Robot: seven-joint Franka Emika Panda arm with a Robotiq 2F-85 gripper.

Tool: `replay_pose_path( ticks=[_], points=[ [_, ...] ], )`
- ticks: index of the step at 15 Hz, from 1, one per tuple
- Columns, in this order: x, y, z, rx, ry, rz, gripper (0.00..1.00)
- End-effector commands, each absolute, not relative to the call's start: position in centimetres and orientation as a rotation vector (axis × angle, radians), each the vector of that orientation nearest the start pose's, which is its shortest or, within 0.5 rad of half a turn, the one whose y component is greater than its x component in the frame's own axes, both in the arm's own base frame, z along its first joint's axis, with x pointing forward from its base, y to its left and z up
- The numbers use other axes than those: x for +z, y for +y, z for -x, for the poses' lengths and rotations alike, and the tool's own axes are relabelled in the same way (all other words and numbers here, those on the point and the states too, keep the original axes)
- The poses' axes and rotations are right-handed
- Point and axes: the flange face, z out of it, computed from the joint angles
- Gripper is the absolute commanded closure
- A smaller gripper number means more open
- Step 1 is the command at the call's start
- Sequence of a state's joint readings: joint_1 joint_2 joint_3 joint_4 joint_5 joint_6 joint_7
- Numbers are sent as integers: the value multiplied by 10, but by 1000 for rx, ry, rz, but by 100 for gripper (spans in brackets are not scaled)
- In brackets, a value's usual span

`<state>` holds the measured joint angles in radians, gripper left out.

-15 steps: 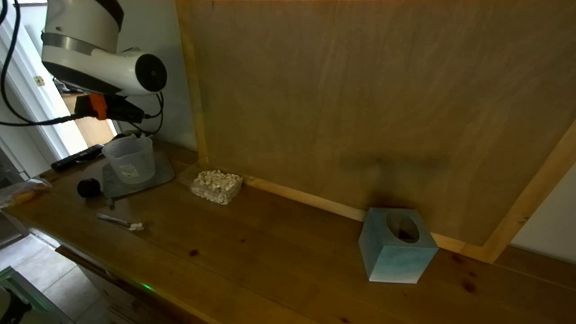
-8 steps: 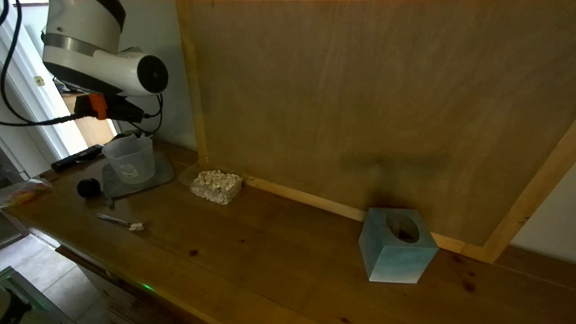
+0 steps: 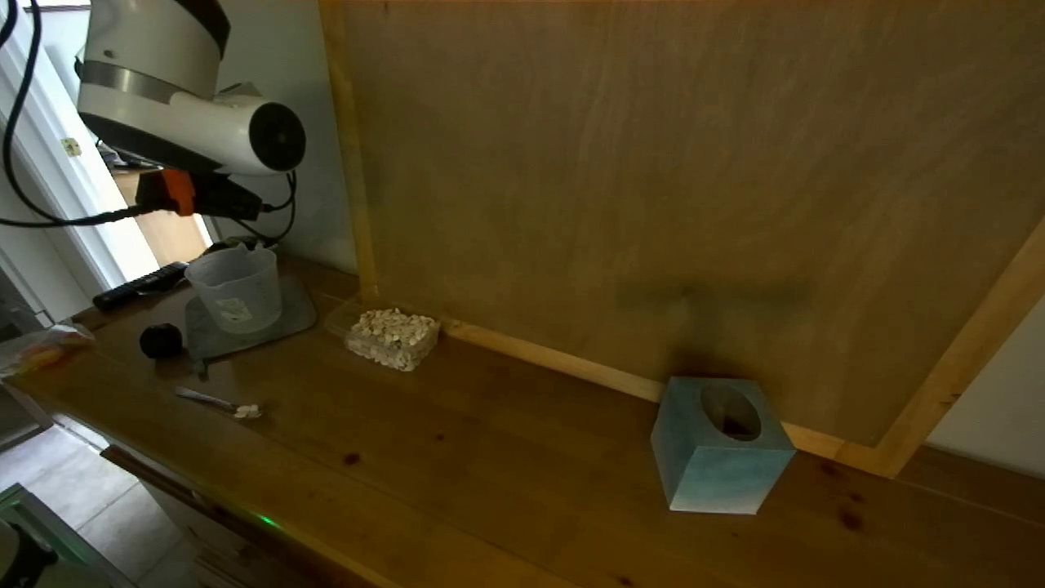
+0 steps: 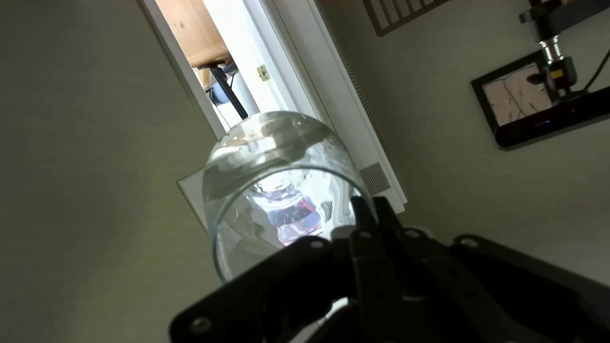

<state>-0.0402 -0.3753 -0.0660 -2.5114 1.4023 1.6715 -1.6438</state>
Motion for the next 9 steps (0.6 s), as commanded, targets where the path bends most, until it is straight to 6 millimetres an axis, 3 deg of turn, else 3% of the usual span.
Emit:
replay_pose_path(
  ticks=[1, 9],
  points=[
    [461, 49, -407, -903, -849, 1549, 99],
    [462, 46, -407, -910, -848, 1525, 99]
  ],
)
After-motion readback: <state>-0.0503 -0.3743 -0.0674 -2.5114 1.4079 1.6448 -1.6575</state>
